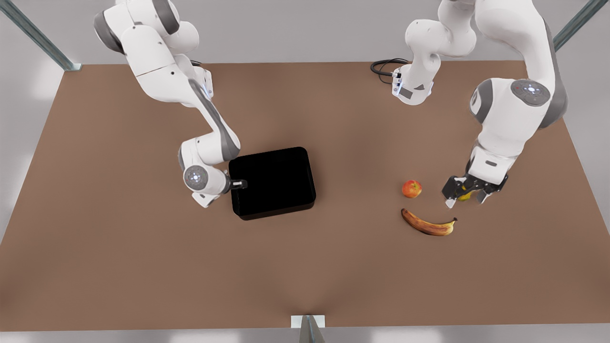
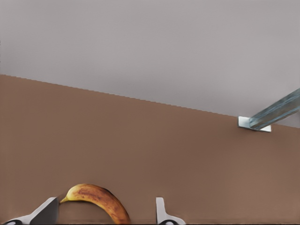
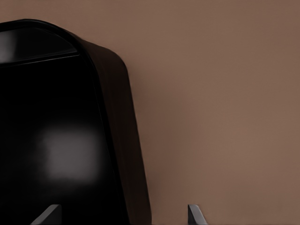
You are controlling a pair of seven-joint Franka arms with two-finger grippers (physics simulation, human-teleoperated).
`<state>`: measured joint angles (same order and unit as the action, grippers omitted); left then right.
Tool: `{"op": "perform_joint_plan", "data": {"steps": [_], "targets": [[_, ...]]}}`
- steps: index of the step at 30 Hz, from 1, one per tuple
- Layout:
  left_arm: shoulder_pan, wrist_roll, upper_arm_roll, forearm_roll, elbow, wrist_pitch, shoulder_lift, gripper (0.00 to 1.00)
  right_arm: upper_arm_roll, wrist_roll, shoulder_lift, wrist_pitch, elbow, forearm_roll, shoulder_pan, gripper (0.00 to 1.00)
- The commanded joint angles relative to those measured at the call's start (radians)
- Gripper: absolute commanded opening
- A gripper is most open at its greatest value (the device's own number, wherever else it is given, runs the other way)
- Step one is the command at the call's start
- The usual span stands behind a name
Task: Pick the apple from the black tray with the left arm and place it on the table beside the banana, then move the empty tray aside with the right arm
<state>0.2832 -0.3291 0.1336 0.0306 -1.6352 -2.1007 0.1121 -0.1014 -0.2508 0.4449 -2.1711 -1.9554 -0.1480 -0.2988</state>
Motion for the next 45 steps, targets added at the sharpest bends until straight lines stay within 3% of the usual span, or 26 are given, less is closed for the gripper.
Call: {"op": "perform_joint_plan", "data": {"steps": [1,4,7,9,17,28,34,38,45], "targets": [[-0.001,0.426,0.000,-0.032,0.038,0.433,0.001,1.00,-0.003,0.061,0.024,-0.073,0.000,-0.001,0.000,1.00],[0.001,0.420,0.000,-0.034,0.038,0.430,0.009,1.00,-0.006,0.070,0.047,-0.082,0.001,-0.001,0.000,0.97],[0.002,0.421,0.000,-0.032,0.038,0.424,0.018,1.00,-0.008,0.068,0.047,-0.096,0.001,-0.001,-0.002,0.69],[0.005,0.420,0.000,-0.032,0.037,0.421,0.026,1.00,-0.009,0.062,0.040,-0.085,0.006,-0.002,0.000,0.56],[0.013,0.363,-0.005,-0.026,0.100,0.419,0.032,1.00,-0.018,0.057,0.032,-0.082,0.009,-0.002,0.000,0.28],[0.019,0.364,-0.003,-0.023,0.100,0.419,0.044,1.00,-0.024,0.056,-0.006,0.014,0.044,-0.016,0.000,0.21],[0.019,0.364,-0.003,-0.020,0.100,0.421,0.041,1.00,-0.006,0.088,-0.091,0.192,0.099,-0.016,0.001,0.19],[0.019,0.364,-0.003,-0.020,0.100,0.421,0.040,1.00,0.063,0.177,-0.129,0.313,0.136,-0.016,0.001,0.19],[0.019,0.367,0.000,-0.017,0.100,0.419,0.037,1.00,0.272,0.479,-0.134,0.534,0.236,-0.013,0.001,0.19]]}}
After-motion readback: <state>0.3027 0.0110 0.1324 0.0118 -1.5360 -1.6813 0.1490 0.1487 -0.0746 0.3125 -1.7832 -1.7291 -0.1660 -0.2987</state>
